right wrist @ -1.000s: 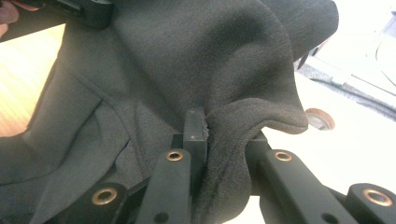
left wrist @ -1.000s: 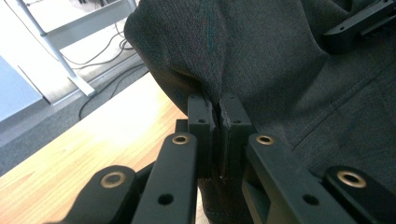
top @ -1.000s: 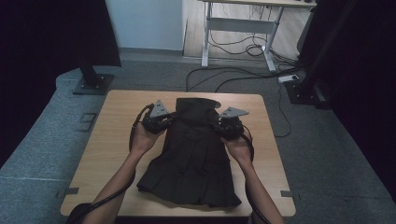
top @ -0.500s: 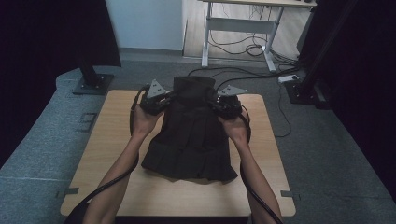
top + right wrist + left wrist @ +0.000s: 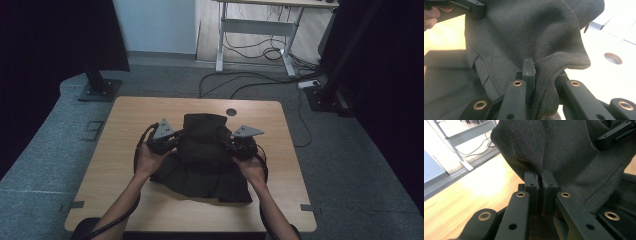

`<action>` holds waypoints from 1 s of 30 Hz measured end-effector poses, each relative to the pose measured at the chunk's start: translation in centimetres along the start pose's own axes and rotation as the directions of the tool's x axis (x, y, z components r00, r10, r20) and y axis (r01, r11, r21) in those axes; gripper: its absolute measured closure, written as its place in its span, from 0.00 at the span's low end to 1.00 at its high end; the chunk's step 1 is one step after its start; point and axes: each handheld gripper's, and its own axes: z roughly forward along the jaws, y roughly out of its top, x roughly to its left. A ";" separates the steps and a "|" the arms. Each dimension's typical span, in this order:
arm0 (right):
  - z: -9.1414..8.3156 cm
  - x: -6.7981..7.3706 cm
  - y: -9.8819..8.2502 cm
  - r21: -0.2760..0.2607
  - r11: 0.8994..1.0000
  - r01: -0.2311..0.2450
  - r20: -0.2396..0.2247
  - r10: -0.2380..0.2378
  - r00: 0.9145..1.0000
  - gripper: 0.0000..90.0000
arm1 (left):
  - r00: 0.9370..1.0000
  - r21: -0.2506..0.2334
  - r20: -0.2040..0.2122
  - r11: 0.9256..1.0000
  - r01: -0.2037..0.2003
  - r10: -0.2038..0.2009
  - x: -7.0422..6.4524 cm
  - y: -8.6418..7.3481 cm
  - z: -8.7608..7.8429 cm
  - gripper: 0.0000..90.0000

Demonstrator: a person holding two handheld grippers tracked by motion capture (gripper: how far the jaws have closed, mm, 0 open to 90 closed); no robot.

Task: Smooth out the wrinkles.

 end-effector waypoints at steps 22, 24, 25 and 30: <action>0.1 3.0 -6.2 0.103 0.994 -0.035 -0.090 0.044 0.995 0.85 | 0.992 0.098 0.123 0.995 0.030 -0.042 -3.6 -5.7 -1.0 0.94; 0.0 3.1 -6.4 0.104 0.994 -0.036 -0.096 0.046 0.994 0.85 | 0.990 0.104 0.131 0.994 0.046 -0.059 -4.0 -6.3 -1.1 0.93; 0.0 3.1 -6.4 0.104 0.994 -0.036 -0.096 0.046 0.994 0.85 | 0.990 0.104 0.131 0.994 0.046 -0.059 -4.0 -6.3 -1.1 0.93; -0.4 3.5 -6.5 0.106 0.993 -0.056 -0.098 0.067 0.993 0.79 | 0.983 0.096 0.151 0.991 0.096 -0.109 -3.8 -6.8 -1.5 0.85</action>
